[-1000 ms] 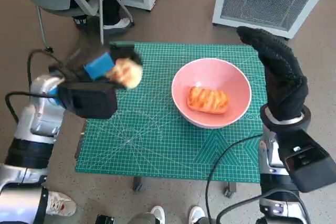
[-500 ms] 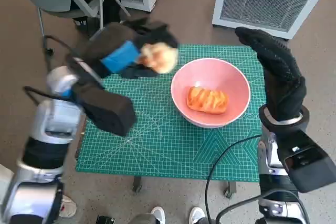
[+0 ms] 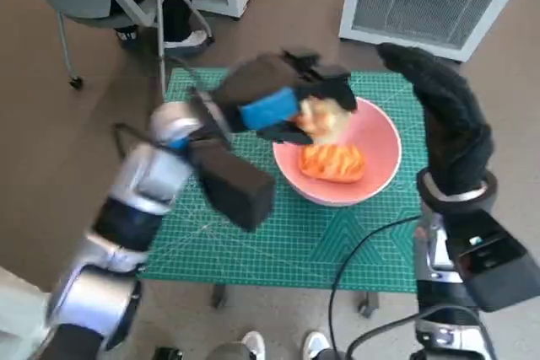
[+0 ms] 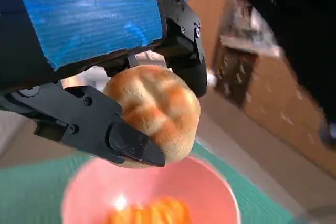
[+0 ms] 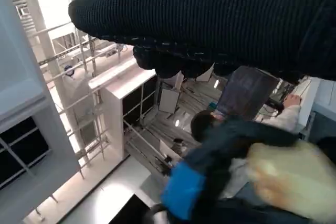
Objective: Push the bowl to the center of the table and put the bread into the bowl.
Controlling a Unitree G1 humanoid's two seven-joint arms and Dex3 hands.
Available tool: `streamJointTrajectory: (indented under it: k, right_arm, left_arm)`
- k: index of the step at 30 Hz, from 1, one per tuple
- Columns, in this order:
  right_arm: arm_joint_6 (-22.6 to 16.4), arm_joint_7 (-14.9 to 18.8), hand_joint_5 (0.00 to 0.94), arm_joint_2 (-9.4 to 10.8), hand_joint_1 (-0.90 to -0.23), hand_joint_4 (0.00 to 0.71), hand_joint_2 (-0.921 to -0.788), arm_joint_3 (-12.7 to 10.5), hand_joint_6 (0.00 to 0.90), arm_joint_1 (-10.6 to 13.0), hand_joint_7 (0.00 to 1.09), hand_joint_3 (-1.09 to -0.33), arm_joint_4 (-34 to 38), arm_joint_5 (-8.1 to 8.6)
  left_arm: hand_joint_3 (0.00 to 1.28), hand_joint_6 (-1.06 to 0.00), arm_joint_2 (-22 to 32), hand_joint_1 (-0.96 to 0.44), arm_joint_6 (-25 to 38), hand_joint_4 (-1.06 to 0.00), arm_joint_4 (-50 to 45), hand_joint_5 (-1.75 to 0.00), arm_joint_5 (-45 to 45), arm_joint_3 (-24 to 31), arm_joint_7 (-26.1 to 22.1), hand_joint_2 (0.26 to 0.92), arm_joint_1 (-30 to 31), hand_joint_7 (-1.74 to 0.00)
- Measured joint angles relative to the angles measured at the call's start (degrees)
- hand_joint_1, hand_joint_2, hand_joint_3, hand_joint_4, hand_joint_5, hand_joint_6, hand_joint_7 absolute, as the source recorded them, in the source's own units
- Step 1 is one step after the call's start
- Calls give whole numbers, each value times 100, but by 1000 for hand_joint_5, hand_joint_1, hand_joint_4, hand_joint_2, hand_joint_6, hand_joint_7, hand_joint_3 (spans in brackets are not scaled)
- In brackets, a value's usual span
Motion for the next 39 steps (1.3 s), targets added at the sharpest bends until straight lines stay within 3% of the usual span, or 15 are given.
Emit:
streamJointTrajectory:
  k: [2,5,8,20,25,34,39]
  right_arm:
    - [7,0,6,0,-544,326,-921,-6,1,18,741,-741,-39,5]
    - [23,0,6,-5,-544,327,-921,-20,2,65,740,-740,-101,10]
    - [49,-2,6,-10,-544,327,-921,-36,3,132,739,-739,-142,10]
    - [137,-5,6,-27,-549,328,-921,-70,4,250,727,-733,-332,52]
    - [148,-8,6,-27,-548,328,-921,-79,6,274,722,-732,-341,53]
    - [159,-100,6,-62,-541,331,-921,-141,17,288,712,-730,-455,14]
    - [217,-167,6,-92,-542,332,-921,-173,24,287,706,-727,-562,-48]
  left_arm:
    - [55,-319,-96,-123,127,-221,249,-188,3,-154,-355,905,-49,-300]
    - [22,-275,-187,-172,419,-134,382,-62,3,-309,-844,907,-42,-121]
    - [10,-255,-244,-219,705,-87,372,-20,-6,-343,-1145,907,-41,-56]
    - [1,-231,-262,-273,714,-9,189,0,-169,-85,-913,904,140,-10]
    - [1,-236,-264,-280,688,-3,169,0,-598,273,-887,904,266,-11]
    - [94,-284,-426,-304,297,-109,-188,-41,-1979,1357,-508,920,742,-35]
    - [157,-299,-779,-278,453,-160,-836,-60,-2919,1867,-311,921,1220,-54]
